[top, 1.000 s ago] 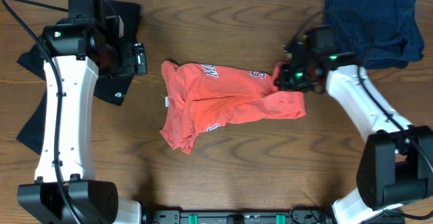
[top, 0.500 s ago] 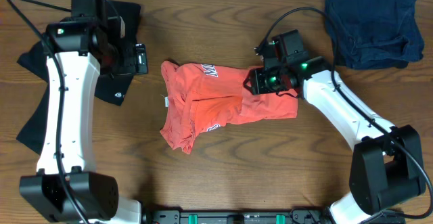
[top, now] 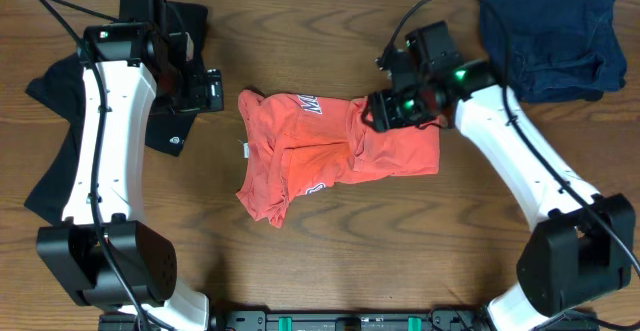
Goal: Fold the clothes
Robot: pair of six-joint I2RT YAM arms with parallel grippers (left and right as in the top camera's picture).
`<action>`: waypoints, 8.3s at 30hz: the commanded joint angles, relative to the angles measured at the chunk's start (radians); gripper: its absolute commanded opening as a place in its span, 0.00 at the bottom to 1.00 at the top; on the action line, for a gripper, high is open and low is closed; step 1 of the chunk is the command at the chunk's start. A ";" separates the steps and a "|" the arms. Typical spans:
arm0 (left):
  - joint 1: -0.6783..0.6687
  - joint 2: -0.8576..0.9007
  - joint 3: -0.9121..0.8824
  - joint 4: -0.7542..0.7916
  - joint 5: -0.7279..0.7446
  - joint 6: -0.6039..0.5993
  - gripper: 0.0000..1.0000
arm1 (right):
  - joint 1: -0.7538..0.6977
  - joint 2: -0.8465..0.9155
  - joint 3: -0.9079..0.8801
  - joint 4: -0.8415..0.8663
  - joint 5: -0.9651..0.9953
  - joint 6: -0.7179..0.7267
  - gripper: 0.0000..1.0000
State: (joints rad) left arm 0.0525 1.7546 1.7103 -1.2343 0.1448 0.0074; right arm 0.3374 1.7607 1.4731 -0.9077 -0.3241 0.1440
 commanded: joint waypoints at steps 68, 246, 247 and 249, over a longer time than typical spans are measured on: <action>-0.036 0.364 -0.384 0.398 0.453 0.285 0.06 | -0.215 0.003 0.083 -0.171 0.219 -0.064 0.67; -0.198 -0.452 -0.201 0.364 -0.139 -0.185 0.98 | -0.082 0.055 -0.061 0.240 0.029 -0.272 0.59; -0.198 -0.452 -0.201 0.363 -0.139 -0.185 0.98 | -0.082 0.045 -0.054 0.235 -0.008 -0.272 0.60; -0.198 -0.452 -0.201 0.363 -0.139 -0.183 0.98 | -0.082 0.018 -0.032 0.220 -0.058 -0.272 0.61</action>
State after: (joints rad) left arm -0.1513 1.2991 1.4948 -0.8680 0.0185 -0.1833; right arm 0.2535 1.8130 1.3952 -0.6777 -0.2787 -0.1349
